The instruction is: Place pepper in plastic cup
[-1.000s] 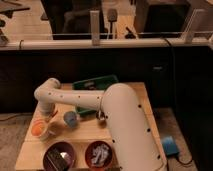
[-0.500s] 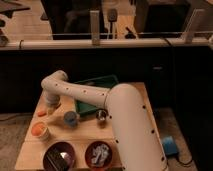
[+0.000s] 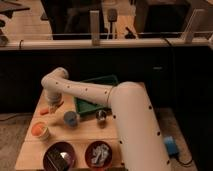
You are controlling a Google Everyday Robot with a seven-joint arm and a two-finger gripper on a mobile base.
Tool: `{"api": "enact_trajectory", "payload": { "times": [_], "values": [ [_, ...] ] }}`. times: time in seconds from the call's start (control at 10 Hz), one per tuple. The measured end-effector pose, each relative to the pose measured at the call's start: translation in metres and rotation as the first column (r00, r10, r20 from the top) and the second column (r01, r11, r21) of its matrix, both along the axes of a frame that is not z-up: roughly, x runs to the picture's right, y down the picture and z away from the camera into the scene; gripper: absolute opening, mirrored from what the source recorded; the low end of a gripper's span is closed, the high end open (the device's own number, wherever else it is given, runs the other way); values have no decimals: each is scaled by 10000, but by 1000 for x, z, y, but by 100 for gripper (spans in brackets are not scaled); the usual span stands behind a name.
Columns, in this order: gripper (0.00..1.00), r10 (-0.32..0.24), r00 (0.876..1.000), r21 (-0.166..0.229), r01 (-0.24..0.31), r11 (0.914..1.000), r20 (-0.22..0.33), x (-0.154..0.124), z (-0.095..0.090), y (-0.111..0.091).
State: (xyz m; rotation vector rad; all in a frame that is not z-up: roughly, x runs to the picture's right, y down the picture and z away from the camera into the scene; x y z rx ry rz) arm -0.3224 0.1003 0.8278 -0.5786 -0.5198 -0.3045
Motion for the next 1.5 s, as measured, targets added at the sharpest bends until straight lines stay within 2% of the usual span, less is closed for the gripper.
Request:
{"api": "enact_trajectory", "payload": {
  "times": [0.2,0.6,0.8,1.1,1.5],
  "values": [
    [0,-34,10000,76,35,10000,-83,14,-11,0],
    [0,-165,9999,234,166,9996,-17,58,-46,4],
    [0,-335,9992,183,331,9993,229,67,-58,11],
    [0,-261,9991,73,259,9996,345,92,-59,20],
    [2,-256,9992,47,255,9997,309,100,-52,26]
  ]
}}
